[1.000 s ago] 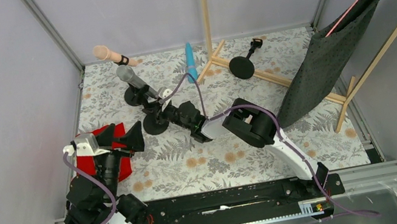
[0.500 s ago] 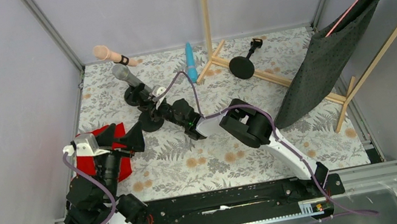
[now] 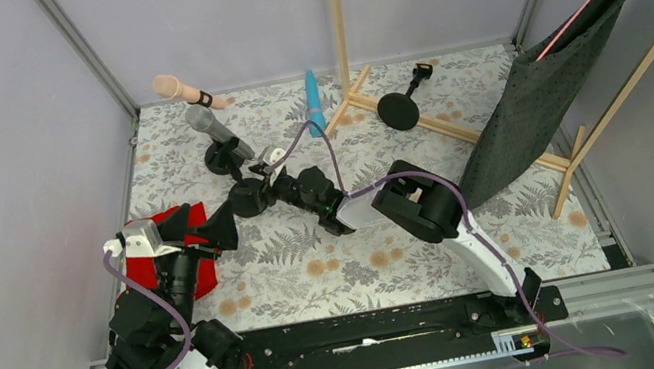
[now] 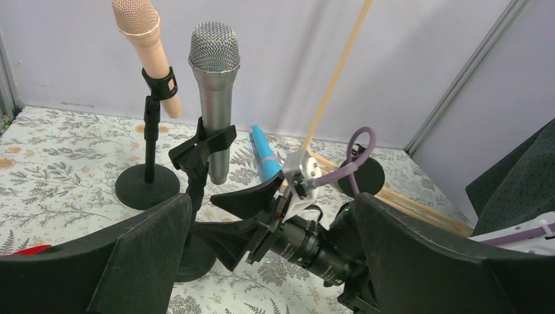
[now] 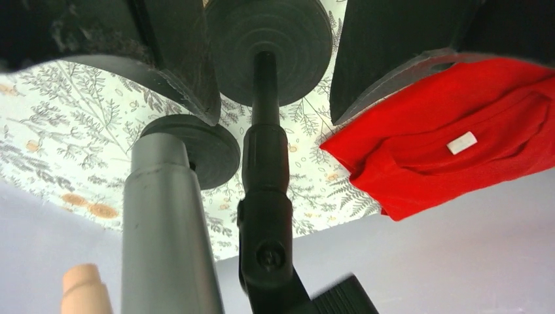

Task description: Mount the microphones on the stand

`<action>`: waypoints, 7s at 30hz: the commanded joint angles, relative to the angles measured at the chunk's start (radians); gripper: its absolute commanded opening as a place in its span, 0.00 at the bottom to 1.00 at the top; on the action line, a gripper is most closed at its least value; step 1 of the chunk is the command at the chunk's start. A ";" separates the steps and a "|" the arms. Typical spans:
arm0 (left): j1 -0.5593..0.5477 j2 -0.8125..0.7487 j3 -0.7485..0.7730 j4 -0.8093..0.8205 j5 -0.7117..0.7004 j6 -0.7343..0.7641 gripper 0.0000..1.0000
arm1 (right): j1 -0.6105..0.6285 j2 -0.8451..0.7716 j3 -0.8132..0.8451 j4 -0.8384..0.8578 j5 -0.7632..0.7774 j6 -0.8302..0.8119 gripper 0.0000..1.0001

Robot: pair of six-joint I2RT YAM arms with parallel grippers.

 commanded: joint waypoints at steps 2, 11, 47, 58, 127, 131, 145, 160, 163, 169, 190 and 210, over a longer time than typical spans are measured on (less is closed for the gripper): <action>0.007 -0.006 -0.001 0.019 0.006 -0.008 0.99 | -0.006 -0.142 -0.099 0.131 -0.012 0.003 0.69; 0.015 -0.001 0.000 0.019 0.015 -0.017 0.99 | -0.006 -0.305 -0.450 0.257 0.018 0.007 0.69; 0.024 0.113 0.020 -0.017 0.027 -0.046 0.99 | -0.416 -0.800 -0.153 -1.420 0.403 0.382 0.79; 0.025 0.133 0.024 -0.021 0.043 -0.052 0.99 | -0.630 -0.583 0.084 -1.484 0.372 0.526 0.79; 0.027 0.181 0.034 -0.036 0.035 -0.049 0.99 | -0.760 -0.632 -0.263 -0.605 -0.174 0.470 0.00; 0.027 0.180 0.031 -0.017 0.046 -0.049 0.99 | -0.691 -0.728 -0.423 -0.452 -0.187 0.376 0.00; 0.027 0.242 -0.020 0.172 0.267 -0.066 0.99 | -0.414 -0.999 -0.830 -0.105 -0.155 0.205 0.00; 0.026 0.372 -0.042 0.364 0.487 -0.237 0.98 | -0.051 -1.106 -0.922 -0.001 0.066 0.132 0.00; 0.023 0.382 -0.053 0.395 0.504 -0.273 0.97 | 0.019 -1.111 -0.914 0.006 0.131 0.100 0.00; 0.022 0.386 -0.056 0.389 0.514 -0.302 0.91 | 0.118 -1.090 -0.895 0.085 0.218 0.103 0.00; 0.021 0.374 -0.040 0.345 0.546 -0.345 0.54 | 0.297 -0.931 -0.760 0.256 0.292 0.056 0.00; 0.022 0.328 -0.027 0.229 0.426 -0.189 0.00 | 0.304 -1.064 -0.714 -0.217 0.408 0.104 0.67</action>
